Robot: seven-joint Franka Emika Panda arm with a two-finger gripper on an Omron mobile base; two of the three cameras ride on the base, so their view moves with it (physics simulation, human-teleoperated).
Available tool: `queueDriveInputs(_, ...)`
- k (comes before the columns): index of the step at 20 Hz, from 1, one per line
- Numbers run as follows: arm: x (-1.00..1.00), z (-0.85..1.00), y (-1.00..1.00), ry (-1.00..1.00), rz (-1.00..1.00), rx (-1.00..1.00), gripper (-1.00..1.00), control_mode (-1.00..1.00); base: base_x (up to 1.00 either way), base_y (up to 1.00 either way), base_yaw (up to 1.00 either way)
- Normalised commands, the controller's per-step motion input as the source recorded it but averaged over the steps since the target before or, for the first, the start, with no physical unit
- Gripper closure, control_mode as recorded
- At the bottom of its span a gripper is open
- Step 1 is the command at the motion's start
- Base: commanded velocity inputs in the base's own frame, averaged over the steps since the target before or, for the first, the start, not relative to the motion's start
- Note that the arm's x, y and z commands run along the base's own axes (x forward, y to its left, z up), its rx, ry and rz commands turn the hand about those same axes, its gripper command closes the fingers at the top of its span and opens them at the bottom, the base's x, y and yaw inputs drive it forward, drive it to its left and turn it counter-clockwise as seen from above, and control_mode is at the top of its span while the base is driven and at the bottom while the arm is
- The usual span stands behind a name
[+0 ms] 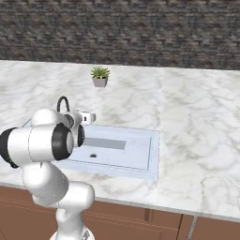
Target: Pick the cup and teapot and place them in the sink. Then turn on the water.
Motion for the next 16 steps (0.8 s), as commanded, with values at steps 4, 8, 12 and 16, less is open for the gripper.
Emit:
queueDriveInputs(4,0.26,-0.22,0.05,-0.08,0.01,0.00,-1.00,-1.00,0.00,0.00,0.00)
queueDriveInputs(8,0.19,-0.12,0.14,-0.05,0.00,0.00,-1.00,-1.00,0.00,0.00,0.00)
queueDriveInputs(12,0.06,0.00,0.22,0.00,0.00,0.00,-1.00,-1.00,0.00,0.00,0.00)
queueDriveInputs(16,0.04,0.00,0.23,0.00,0.00,0.00,-1.00,-1.00,0.00,0.00,0.00)
